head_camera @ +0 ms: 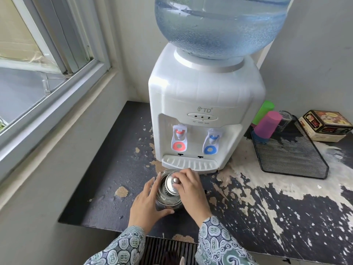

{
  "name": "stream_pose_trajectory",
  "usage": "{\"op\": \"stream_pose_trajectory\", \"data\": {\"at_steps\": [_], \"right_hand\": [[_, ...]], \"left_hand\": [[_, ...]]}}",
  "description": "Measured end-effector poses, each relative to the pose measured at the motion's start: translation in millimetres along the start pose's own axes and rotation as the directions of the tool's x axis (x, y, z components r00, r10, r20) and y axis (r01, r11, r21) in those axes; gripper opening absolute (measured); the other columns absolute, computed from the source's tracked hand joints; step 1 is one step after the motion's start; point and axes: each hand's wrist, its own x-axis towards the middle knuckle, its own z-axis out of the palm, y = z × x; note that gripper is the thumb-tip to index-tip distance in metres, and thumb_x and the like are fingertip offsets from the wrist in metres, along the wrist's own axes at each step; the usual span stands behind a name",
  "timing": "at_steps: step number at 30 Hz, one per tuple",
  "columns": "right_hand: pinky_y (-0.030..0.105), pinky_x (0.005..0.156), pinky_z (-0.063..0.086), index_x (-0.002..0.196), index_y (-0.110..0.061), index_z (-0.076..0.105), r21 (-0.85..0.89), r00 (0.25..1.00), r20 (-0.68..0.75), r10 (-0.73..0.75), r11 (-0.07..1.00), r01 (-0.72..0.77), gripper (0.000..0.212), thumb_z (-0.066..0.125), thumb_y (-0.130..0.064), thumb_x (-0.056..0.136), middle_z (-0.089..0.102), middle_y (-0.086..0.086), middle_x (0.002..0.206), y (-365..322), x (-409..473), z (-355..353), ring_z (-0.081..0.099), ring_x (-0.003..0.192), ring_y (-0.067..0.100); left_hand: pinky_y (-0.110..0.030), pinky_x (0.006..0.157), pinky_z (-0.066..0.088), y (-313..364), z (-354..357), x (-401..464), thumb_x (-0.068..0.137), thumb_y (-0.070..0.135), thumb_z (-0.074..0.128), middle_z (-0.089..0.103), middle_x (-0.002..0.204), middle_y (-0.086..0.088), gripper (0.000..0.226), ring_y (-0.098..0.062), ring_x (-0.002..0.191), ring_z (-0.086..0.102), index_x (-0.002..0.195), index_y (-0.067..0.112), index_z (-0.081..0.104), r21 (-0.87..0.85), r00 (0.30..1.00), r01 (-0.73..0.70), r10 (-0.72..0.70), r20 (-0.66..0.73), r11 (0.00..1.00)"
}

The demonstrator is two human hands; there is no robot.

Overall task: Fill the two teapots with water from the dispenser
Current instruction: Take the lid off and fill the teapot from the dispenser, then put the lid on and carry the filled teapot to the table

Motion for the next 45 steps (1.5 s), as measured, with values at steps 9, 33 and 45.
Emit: {"op": "stream_pose_trajectory", "data": {"at_steps": [9, 33, 45], "right_hand": [[0.032, 0.085, 0.049, 0.099, -0.019, 0.058, -0.111, 0.993, 0.034, -0.110, 0.987, 0.113, 0.023, 0.066, -0.018, 0.077, 0.056, -0.002, 0.097, -0.8, 7.8, 5.4, 0.046, 0.095, 0.014], [0.045, 0.106, 0.021, 0.101, -0.025, 0.046, -0.162, 0.934, 0.352, 0.056, 0.987, 0.002, 0.018, 0.056, -0.026, 0.087, 0.045, -0.009, 0.111, 1.7, 20.8, -0.5, 0.041, 0.113, 0.011], [0.032, 0.103, 0.034, 0.112, -0.028, 0.056, 0.184, 0.885, 0.464, 0.037, 0.973, -0.138, 0.030, 0.063, -0.027, 0.083, 0.048, -0.011, 0.115, 18.6, 23.4, -12.0, 0.039, 0.115, 0.008]], "left_hand": [[-0.037, 0.083, 0.053, 0.8, -0.4, -0.1, 0.051, 0.064, 0.073, 0.036, 0.141, 0.008, 0.122, -0.018, 0.115, 0.056, 0.136, 0.054, -0.013, -0.045, 1.000, -0.005, 0.004, -0.024, 0.999], [-0.036, 0.073, 0.058, 5.1, -8.0, 6.6, 0.039, 0.082, 0.056, 0.061, 0.116, 0.007, 0.106, -0.013, 0.085, 0.069, 0.132, 0.034, 0.040, 0.239, 1.000, 0.004, 0.001, -0.022, 0.971], [-0.051, 0.088, 0.048, 2.8, -23.3, 13.7, 0.057, 0.094, 0.013, 0.073, 0.094, 0.007, 0.098, -0.009, 0.069, 0.071, 0.114, 0.028, 0.060, 0.374, 0.991, -0.082, 0.115, -0.067, 0.924]]}}
